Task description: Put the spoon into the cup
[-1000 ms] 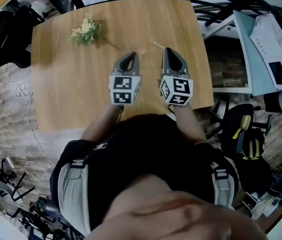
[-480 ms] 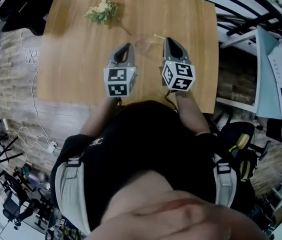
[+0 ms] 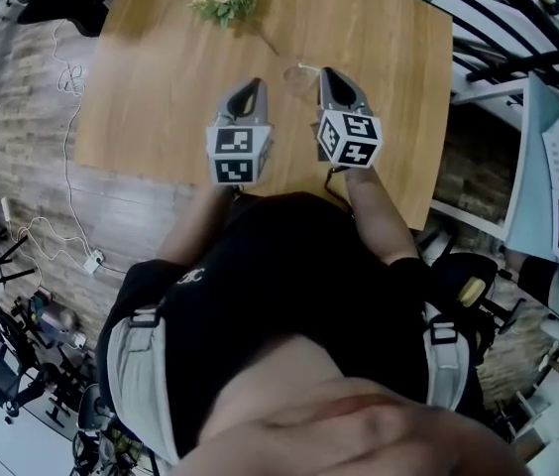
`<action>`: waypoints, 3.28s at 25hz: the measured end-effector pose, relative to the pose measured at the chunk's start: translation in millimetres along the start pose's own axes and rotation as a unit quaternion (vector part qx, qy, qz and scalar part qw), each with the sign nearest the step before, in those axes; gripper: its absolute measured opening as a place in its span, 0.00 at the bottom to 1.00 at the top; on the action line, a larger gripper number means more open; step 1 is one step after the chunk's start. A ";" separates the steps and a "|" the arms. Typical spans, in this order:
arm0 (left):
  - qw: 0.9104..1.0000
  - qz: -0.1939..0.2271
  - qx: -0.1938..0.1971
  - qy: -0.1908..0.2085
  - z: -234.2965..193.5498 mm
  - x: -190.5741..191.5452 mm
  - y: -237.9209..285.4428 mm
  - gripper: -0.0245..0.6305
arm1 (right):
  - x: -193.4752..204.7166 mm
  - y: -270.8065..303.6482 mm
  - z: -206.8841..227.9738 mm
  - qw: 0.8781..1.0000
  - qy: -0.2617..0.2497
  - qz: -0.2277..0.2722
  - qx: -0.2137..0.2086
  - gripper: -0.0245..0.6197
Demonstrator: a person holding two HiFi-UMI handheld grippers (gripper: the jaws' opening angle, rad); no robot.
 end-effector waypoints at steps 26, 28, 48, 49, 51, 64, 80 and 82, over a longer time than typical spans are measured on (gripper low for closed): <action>0.999 -0.026 -0.027 -0.032 -31.4 24.5 -4.9 0.06 | 96.7 57.8 59.5 0.945 0.320 -0.053 0.044 0.05; 0.999 -0.028 -0.026 -0.032 -29.8 26.0 -4.4 0.06 | 100.3 58.7 59.4 0.945 0.320 -0.057 0.044 0.05; 0.999 -0.034 -0.018 -0.029 -21.9 32.0 -3.0 0.06 | 118.7 63.2 52.4 0.947 0.301 -0.109 0.008 0.13; 0.999 -0.034 -0.017 -0.029 -21.1 32.3 -3.4 0.06 | 118.4 62.1 53.0 0.948 0.299 -0.108 0.008 0.13; 0.999 -0.034 -0.017 -0.027 -20.2 31.9 -4.0 0.06 | 116.8 60.4 53.0 0.949 0.296 -0.106 0.005 0.14; 1.000 -0.025 0.011 -0.015 1.2 23.2 4.9 0.06 | 50.0 16.2 46.6 0.984 0.178 -0.010 -0.005 0.04; 0.997 0.029 0.062 0.023 53.2 -7.9 13.8 0.06 | -39.5 -70.6 29.3 0.988 -0.038 0.133 0.067 0.04; 0.996 0.045 0.068 0.026 61.0 -17.4 11.6 0.06 | -44.4 -79.5 30.7 0.984 -0.052 0.149 0.080 0.04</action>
Point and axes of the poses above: the fingertips, and each gripper's own axes: y forward along the fingers, z to its right, x out of its underside, the point moved 6 cm from there along -y, backward along the fingers, and after that the axes turned 4 degrees about -x, right-handed, at the moved point
